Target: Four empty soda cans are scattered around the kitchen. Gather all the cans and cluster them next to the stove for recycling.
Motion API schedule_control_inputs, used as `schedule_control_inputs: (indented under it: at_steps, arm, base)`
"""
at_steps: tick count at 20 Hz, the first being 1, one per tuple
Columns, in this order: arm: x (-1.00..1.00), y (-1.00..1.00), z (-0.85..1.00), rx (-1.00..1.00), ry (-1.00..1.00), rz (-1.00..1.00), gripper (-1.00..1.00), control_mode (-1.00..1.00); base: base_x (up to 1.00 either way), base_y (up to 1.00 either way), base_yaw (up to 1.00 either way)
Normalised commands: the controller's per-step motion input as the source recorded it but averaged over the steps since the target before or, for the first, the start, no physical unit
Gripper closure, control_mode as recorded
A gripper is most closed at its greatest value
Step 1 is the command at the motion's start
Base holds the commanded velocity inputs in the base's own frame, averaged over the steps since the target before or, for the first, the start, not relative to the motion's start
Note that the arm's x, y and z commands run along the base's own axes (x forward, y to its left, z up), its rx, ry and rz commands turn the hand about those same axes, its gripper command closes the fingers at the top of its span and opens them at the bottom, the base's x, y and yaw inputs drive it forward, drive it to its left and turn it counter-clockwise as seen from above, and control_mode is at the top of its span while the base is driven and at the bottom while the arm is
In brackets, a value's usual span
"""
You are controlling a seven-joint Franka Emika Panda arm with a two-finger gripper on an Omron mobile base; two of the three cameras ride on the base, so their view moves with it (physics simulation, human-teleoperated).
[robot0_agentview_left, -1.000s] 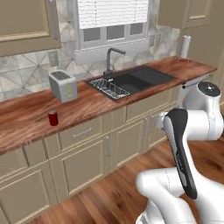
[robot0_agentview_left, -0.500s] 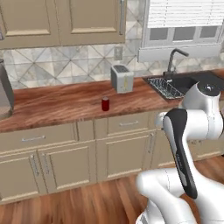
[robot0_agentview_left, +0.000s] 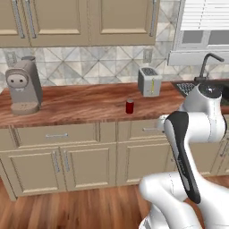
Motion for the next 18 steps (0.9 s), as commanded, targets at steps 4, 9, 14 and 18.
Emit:
schedule_control_inputs:
  at_steps: [4,9,14,18]
  arm:
    - [0.00,0.00,0.00,0.00,0.00,0.00,-1.00,1.00]
    - [0.00,0.00,0.00,0.00,0.00,0.00,-1.00,1.00]
    - [0.00,0.00,0.00,0.00,0.00,0.00,-1.00,1.00]
    - [0.00,0.00,0.00,0.00,0.00,0.00,-1.00,1.00]
  base:
    - [0.73,0.00,0.00]
    - [0.69,0.00,0.00]
    - [0.39,0.00,-0.11]
    - [0.36,0.05,-0.20]
